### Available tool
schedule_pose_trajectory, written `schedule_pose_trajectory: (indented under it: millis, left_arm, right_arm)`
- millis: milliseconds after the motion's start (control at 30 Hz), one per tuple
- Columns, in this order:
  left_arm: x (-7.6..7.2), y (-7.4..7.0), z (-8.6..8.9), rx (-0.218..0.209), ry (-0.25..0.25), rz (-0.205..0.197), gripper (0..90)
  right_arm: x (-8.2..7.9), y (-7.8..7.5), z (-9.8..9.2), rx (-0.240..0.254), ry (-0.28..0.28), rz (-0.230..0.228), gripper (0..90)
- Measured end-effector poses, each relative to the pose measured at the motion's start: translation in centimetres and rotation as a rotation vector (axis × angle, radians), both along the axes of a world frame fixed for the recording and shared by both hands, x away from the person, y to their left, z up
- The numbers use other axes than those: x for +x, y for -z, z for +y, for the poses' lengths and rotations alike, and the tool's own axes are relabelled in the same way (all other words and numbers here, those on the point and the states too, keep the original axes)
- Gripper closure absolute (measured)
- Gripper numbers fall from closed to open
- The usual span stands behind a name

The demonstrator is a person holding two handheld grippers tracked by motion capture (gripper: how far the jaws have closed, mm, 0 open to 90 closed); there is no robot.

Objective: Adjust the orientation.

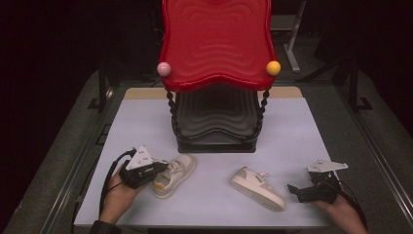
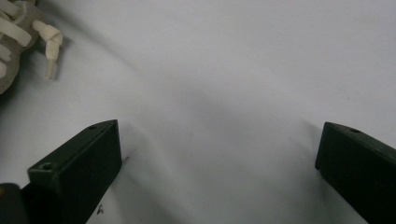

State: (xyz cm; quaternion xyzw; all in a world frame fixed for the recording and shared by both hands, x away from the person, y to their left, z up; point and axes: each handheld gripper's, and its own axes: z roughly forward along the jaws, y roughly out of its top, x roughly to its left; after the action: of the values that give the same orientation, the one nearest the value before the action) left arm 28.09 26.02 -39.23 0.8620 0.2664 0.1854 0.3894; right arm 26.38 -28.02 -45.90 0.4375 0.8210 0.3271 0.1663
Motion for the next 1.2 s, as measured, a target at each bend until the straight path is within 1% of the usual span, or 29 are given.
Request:
schedule_pose_trajectory:
  millis: [33,100,167,200,233,300,367,400,433,500,567,600,700,767,900,1000,1200]
  left_arm:
    - [-0.3,0.1,0.9,-0.021,-0.024,0.001,84.7]
    - [-0.5,0.3,1.5,-0.056,-0.031,0.020,82.8]
    - [-0.8,0.2,2.0,-0.112,-0.029,0.036,77.3]
    - [-1.0,0.1,2.2,-0.121,-0.036,0.035,73.9]
    - [-1.3,-0.2,2.5,-0.119,-0.042,0.024,73.9]
    - [-2.0,-0.6,3.3,-0.144,-0.054,0.013,78.1]
    - [-2.6,-0.8,4.5,-0.167,-0.073,0.018,85.1]
    - [-2.8,-0.6,5.1,-0.163,-0.084,0.026,88.7]
    - [-3.0,-0.3,5.6,-0.155,-0.100,0.038,90.0]
    - [-3.1,0.9,6.4,-0.138,-0.127,0.072,90.0]
    - [-3.1,2.1,6.8,-0.127,-0.141,0.117,90.0]
    - [-3.1,2.6,6.7,-0.118,-0.137,0.134,90.0]
    - [-3.3,3.4,5.9,-0.101,-0.092,0.172,90.0]
    - [-3.5,3.4,5.2,-0.092,-0.071,0.171,90.0]
    - [-4.1,3.5,3.8,-0.103,-0.014,0.189,90.0]
    - [-4.5,3.6,2.2,-0.098,0.046,0.202,90.0]
    - [-4.8,3.5,-1.4,-0.083,0.139,0.201,88.4]
  right_arm:
    - [0.0,0.0,0.0,0.001,0.000,0.000,0.0]
    - [0.0,0.0,0.0,0.000,0.000,0.000,0.0]
    - [0.0,0.0,0.0,0.000,0.000,0.000,0.0]
    - [0.0,0.0,0.0,0.001,0.000,0.000,0.0]
    - [0.0,0.0,0.0,0.000,0.000,0.000,0.0]
    - [0.0,0.0,0.0,0.000,0.000,0.000,0.0]
    - [0.0,0.0,0.0,0.000,0.000,0.000,0.0]
    - [0.0,0.0,0.0,0.001,0.000,0.000,0.0]
    - [0.0,0.0,0.0,0.001,0.000,0.000,0.0]
    - [0.0,0.0,0.0,0.001,0.000,0.000,0.0]
    - [0.0,0.0,0.0,0.001,0.000,0.000,0.0]
    - [0.0,0.0,0.0,0.000,0.000,0.000,0.0]
    - [0.0,0.0,0.0,0.000,0.000,0.002,0.0]
    - [0.1,0.0,0.0,0.000,0.000,0.004,0.0]
    - [0.0,0.0,0.0,0.000,-0.001,0.003,0.0]
    - [0.0,0.0,0.0,0.000,-0.001,0.002,0.0]
    - [0.0,0.0,0.0,0.000,-0.002,0.000,0.0]
